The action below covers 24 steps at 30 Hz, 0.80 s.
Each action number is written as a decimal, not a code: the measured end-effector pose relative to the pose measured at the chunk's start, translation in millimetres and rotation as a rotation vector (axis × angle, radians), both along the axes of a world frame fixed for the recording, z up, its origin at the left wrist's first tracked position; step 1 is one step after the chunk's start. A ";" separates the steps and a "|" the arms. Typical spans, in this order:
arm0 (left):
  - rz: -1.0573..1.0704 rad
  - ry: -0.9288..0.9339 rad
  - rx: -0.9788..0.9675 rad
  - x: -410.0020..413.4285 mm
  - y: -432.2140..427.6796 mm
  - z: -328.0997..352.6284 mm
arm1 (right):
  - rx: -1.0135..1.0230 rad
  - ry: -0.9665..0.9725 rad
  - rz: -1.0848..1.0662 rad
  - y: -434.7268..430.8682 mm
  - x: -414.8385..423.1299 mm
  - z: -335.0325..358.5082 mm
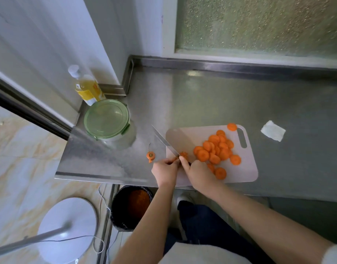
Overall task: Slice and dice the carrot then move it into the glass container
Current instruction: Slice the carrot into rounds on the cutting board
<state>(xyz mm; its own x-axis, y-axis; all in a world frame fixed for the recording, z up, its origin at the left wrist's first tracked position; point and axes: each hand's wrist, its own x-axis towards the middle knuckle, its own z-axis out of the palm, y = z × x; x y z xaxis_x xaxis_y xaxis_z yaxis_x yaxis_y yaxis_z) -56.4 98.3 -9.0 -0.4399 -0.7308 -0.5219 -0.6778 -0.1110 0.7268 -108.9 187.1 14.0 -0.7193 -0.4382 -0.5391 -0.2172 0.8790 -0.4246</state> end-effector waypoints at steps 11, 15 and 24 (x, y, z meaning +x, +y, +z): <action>0.011 0.001 -0.019 -1.5 1.8 -3.6 | -0.082 -0.128 -0.116 0.5 -13.4 2.4; 0.003 -0.010 -0.015 -1.7 1.1 -5.6 | -0.178 -0.112 -0.148 0.9 -20.4 2.5; -0.043 0.022 -0.034 -4.3 2.3 -4.1 | -0.350 -0.160 -0.306 13.6 -34.4 3.1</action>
<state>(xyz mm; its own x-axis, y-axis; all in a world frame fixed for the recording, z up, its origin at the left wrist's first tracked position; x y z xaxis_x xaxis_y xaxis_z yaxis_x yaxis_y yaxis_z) -60.6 100.6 -13.0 -0.4824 -0.7282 -0.4869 -0.6650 -0.0574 0.7447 -143.3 200.6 17.2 -0.7638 -0.3937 -0.5114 0.1210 0.6910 -0.7127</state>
